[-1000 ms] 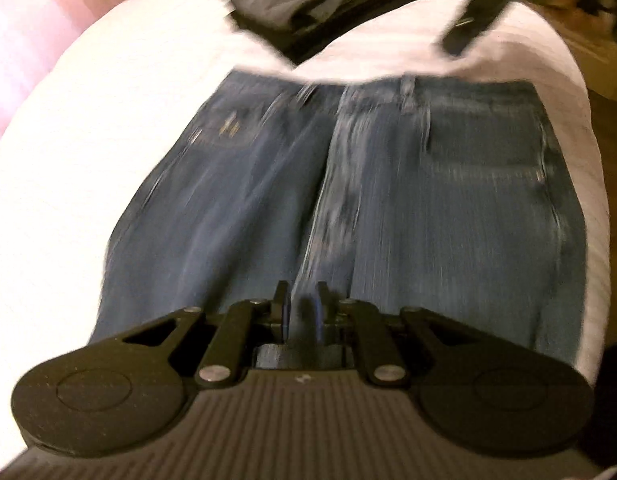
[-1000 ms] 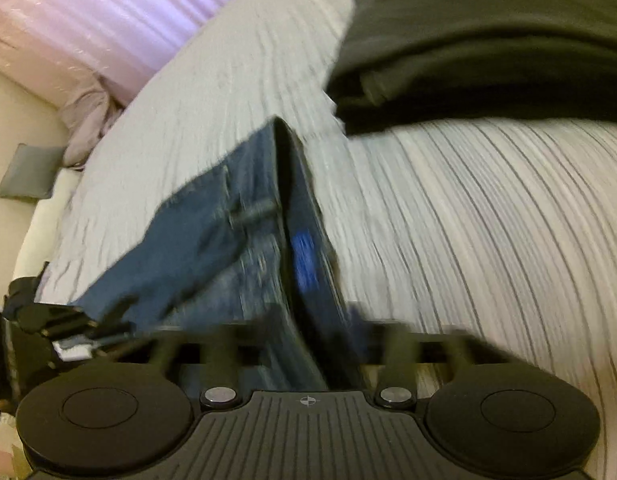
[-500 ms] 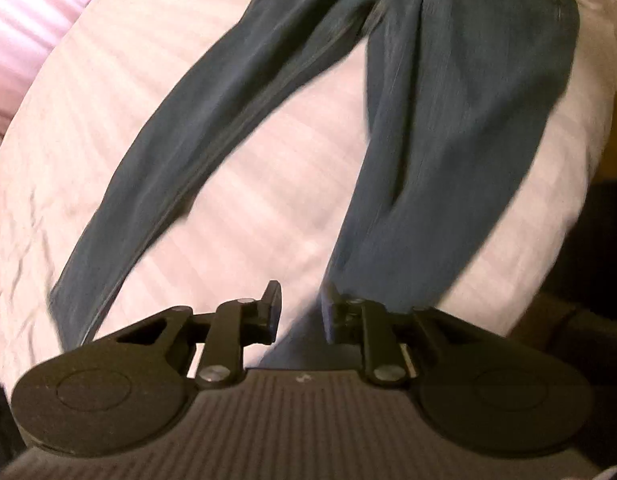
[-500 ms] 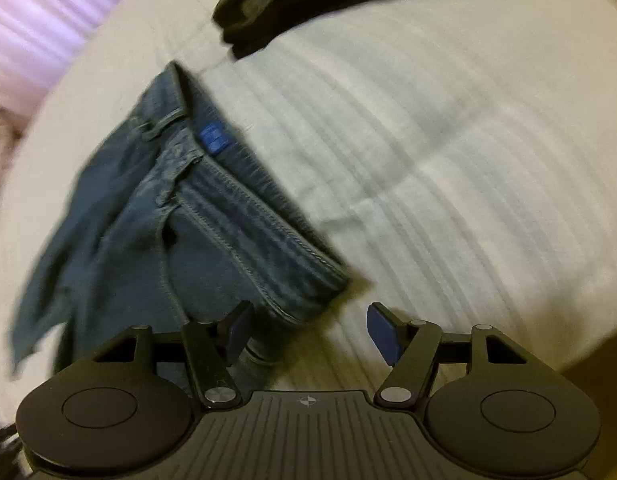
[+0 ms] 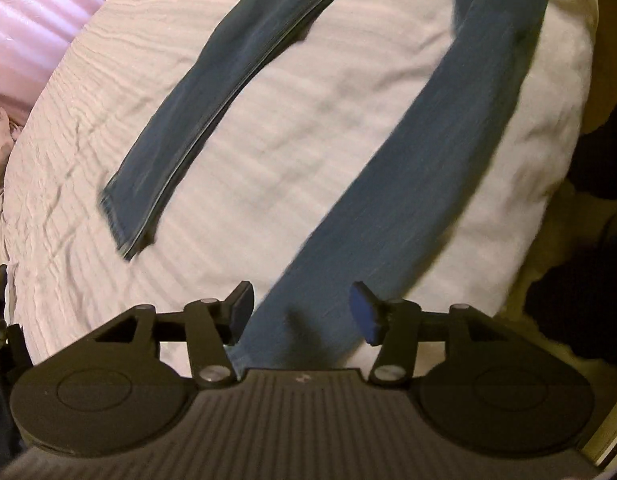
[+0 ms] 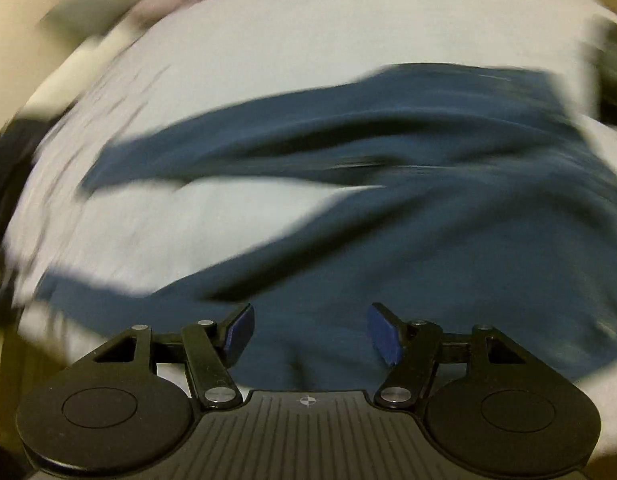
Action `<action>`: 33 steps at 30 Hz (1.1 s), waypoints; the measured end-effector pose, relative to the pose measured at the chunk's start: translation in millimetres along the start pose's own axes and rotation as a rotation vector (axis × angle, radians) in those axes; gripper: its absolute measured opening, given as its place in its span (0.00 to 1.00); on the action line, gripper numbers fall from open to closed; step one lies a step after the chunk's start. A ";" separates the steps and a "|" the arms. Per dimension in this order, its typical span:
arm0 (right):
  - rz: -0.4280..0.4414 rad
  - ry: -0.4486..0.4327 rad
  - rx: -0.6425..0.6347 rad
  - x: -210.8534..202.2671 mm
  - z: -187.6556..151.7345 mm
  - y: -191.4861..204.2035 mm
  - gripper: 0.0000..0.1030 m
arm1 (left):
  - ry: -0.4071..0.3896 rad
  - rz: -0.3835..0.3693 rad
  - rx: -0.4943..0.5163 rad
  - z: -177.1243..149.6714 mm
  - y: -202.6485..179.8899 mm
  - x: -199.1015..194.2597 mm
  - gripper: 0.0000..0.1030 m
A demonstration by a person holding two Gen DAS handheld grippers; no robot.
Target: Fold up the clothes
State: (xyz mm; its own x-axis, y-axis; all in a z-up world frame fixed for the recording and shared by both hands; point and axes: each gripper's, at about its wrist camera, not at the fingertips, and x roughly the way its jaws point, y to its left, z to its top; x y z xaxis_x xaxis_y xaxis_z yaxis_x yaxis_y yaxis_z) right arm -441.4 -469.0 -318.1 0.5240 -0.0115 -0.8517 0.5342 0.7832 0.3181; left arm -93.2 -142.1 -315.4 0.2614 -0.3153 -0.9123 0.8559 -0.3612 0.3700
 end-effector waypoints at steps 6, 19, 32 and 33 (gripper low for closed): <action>0.045 0.200 -0.419 49.6 13.8 97.6 0.90 | 0.061 -0.179 0.088 -20.6 42.2 45.6 0.60; -0.013 0.350 -0.495 80.7 -4.5 62.3 0.91 | 0.037 -0.341 0.205 -34.7 42.5 36.4 0.08; -0.087 0.238 -0.735 44.0 9.3 74.5 0.03 | -0.256 0.133 0.137 -6.3 84.8 -119.1 0.05; -0.101 0.175 -0.729 26.6 17.3 76.2 0.03 | -0.271 0.174 0.137 -7.2 82.9 -127.8 0.05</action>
State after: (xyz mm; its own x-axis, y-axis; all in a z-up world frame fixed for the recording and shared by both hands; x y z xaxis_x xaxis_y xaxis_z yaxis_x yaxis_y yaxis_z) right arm -375.2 -420.4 -309.3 0.3506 -0.0540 -0.9350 -0.0315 0.9971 -0.0694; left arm -52.5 -125.4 -169.4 0.2545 -0.5970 -0.7608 0.7365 -0.3902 0.5526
